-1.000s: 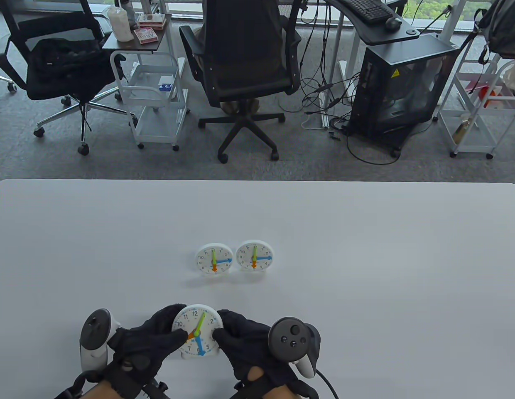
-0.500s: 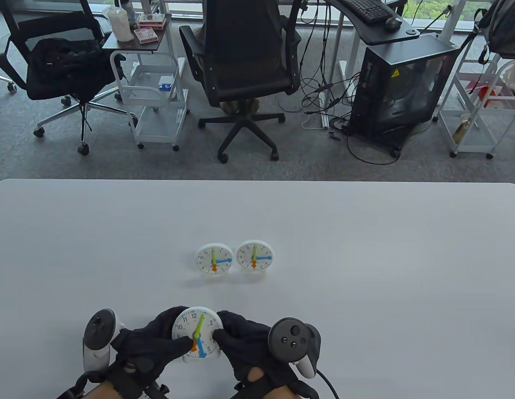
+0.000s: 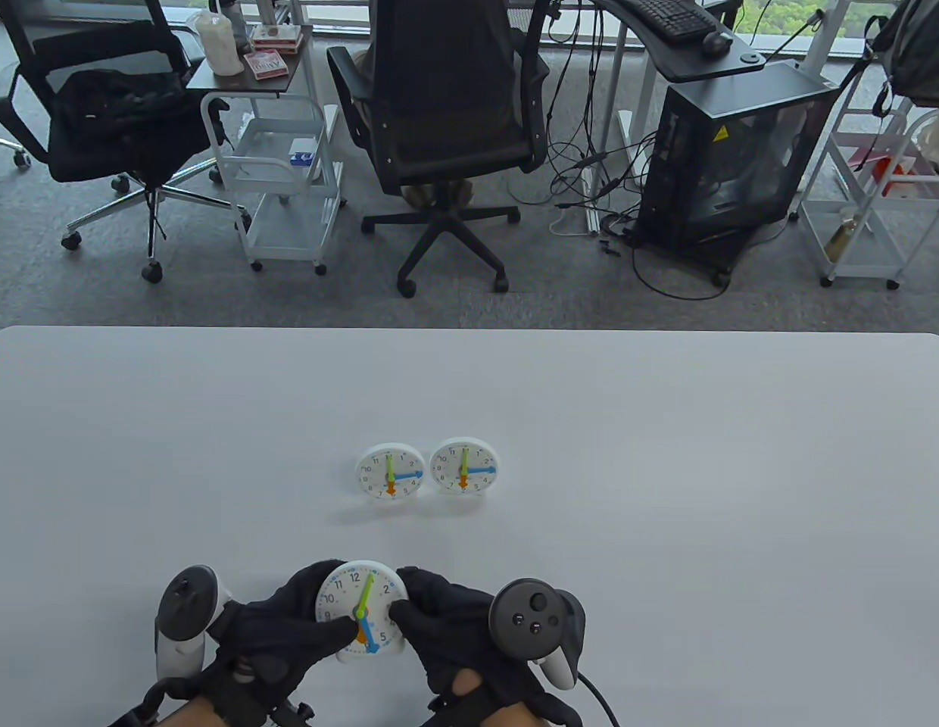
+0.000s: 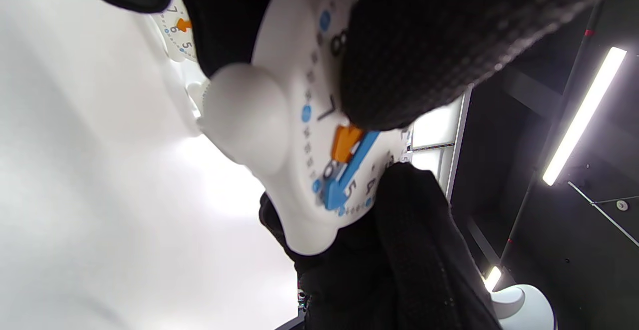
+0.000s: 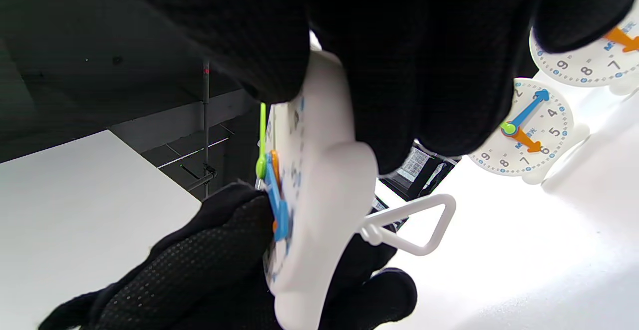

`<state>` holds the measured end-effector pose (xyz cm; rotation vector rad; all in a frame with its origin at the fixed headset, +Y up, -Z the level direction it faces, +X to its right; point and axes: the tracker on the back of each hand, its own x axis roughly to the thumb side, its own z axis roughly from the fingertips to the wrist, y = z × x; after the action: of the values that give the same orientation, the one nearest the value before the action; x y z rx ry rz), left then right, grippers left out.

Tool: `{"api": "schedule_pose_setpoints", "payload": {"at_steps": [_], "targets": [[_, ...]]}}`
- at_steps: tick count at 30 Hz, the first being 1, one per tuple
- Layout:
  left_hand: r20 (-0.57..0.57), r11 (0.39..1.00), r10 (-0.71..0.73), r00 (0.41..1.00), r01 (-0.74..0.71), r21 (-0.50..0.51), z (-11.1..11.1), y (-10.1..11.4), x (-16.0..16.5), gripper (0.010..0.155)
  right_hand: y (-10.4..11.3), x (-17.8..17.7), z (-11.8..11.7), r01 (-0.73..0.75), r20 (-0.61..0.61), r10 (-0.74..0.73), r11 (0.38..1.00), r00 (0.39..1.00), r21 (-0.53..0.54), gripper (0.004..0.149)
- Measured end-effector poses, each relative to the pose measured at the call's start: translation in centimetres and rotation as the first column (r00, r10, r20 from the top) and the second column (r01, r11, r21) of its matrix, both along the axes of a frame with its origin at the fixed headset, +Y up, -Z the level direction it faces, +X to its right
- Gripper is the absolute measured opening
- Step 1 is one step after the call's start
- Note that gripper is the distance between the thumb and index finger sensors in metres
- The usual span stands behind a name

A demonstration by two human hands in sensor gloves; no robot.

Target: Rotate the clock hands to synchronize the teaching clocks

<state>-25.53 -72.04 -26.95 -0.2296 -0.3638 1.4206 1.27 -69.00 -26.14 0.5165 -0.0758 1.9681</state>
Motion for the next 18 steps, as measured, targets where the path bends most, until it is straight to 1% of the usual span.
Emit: {"api": "schedule_pose_setpoints", "payload": {"at_steps": [4,7,9,11,13,14,15,17,18], "targets": [[-0.003,1.000,-0.007,1.000,0.007,-0.001,0.0,-0.1,0.1,0.070,0.0,0.0,0.0,-0.001,0.002,0.001,1.000,1.000,0.001,0.056],[0.008,0.998,-0.060,0.998,0.060,0.018,0.1,0.0,0.3,0.071,0.0,0.0,0.1,-0.015,0.019,0.014,1.000,1.000,0.024,0.057],[0.023,0.997,-0.078,0.997,0.077,0.023,0.3,0.0,0.4,0.070,0.0,-0.1,0.2,-0.015,0.017,0.014,0.999,1.000,0.033,0.061],[0.026,0.997,-0.071,0.997,0.071,0.012,0.4,0.0,0.6,0.068,0.1,-0.4,0.3,-0.022,-0.024,0.023,0.999,0.999,0.041,0.072],[0.020,0.999,-0.050,0.999,0.050,0.000,0.7,0.0,0.7,0.067,0.2,-0.8,0.5,-0.073,-0.057,0.076,0.995,0.995,0.061,0.082],[0.016,0.999,-0.046,0.999,0.046,0.001,0.8,0.0,0.7,0.066,0.4,-1.0,0.7,-0.167,-0.064,0.174,0.981,0.983,0.101,0.090],[0.010,0.999,-0.043,0.999,0.043,0.010,0.9,0.2,0.7,0.066,0.7,-1.4,1.0,-0.262,-0.042,0.273,0.949,0.961,0.175,0.098],[-0.011,0.999,-0.034,0.999,0.034,0.029,1.0,0.5,0.5,0.065,1.0,-1.9,1.3,-0.326,-0.027,0.342,0.916,0.939,0.234,0.104],[-0.015,0.999,-0.031,0.999,0.031,0.035,1.0,0.5,0.5,0.064,1.1,-2.1,1.4,-0.339,-0.025,0.355,0.909,0.935,0.241,0.107]]}}
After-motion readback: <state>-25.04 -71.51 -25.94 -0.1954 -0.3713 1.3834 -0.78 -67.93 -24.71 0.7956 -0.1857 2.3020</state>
